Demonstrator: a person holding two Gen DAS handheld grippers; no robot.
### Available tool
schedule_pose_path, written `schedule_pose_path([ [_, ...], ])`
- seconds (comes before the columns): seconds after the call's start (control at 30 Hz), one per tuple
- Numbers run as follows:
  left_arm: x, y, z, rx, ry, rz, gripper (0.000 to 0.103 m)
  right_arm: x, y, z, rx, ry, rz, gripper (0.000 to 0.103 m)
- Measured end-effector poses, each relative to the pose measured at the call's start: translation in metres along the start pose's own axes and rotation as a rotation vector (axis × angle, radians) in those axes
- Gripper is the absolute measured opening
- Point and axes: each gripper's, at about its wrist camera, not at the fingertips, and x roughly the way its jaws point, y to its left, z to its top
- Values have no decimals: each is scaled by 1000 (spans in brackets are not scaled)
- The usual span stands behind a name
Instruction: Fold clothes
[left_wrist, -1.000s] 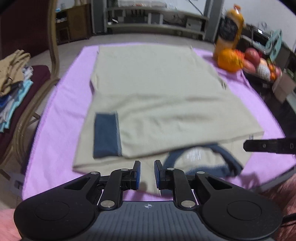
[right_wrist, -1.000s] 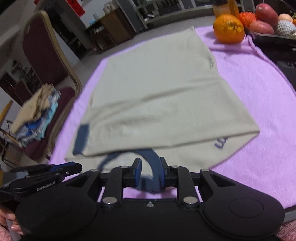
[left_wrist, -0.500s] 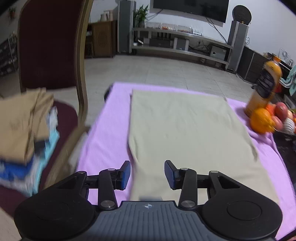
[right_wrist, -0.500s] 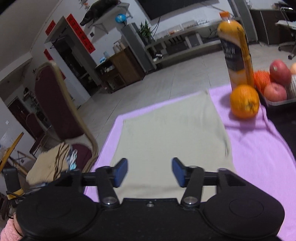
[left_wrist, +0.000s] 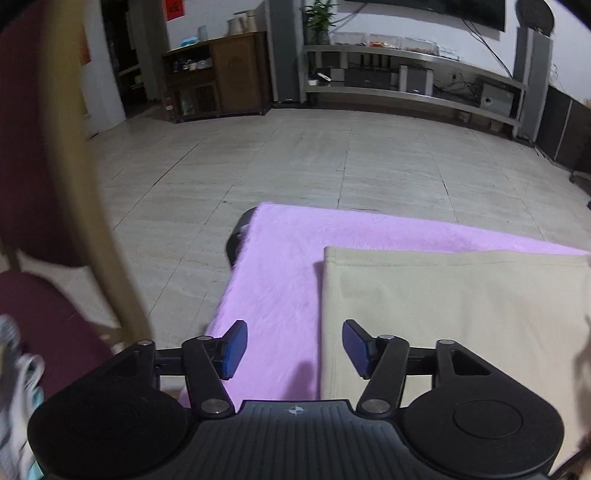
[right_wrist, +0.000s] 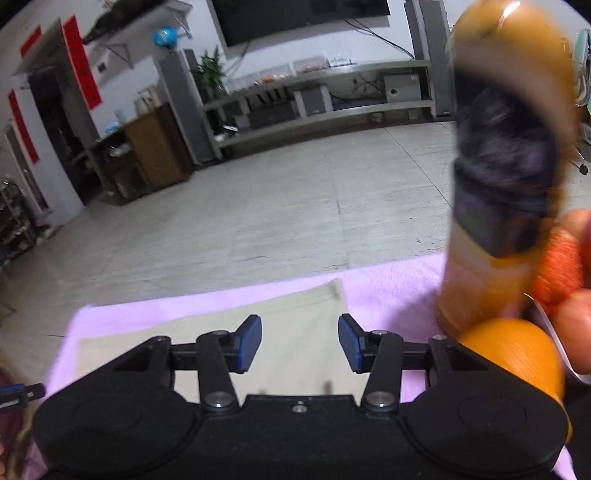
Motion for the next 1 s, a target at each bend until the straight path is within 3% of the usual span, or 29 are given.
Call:
schedule_pose_path([
  [0.13, 41, -8, 8, 39, -5, -21, 62, 55, -10, 5, 12, 25, -51, 37],
  [0.27, 66, -3, 15, 6, -2, -115, 61, 91, -20, 6, 37, 51, -59, 34],
  [0.33, 68, -1, 16, -9, -15, -145, 45, 101, -23, 7, 45, 62, -37, 33],
  [0.37, 66, -3, 16, 0, -28, -154, 22, 103, -24, 6, 43, 58, -28, 27],
  [0.4, 61, -8, 16, 19, -43, -142, 2, 102, -23, 5, 40, 57, -10, 8],
  [0.47, 50, -19, 14, 63, -74, -105, 3, 94, -20, 2, 30, 36, -2, 6],
  [0.6, 7, -31, 13, 101, -164, -31, 3, 53, -10, 1, -6, -22, 3, 6],
  [0.8, -96, -32, 6, 121, -288, 16, 3, -52, -4, 8, -15, -77, 38, 6],
  [1.0, -193, -24, -54, 177, -338, 30, 4, -174, -21, -11, -11, -130, 59, 6],
])
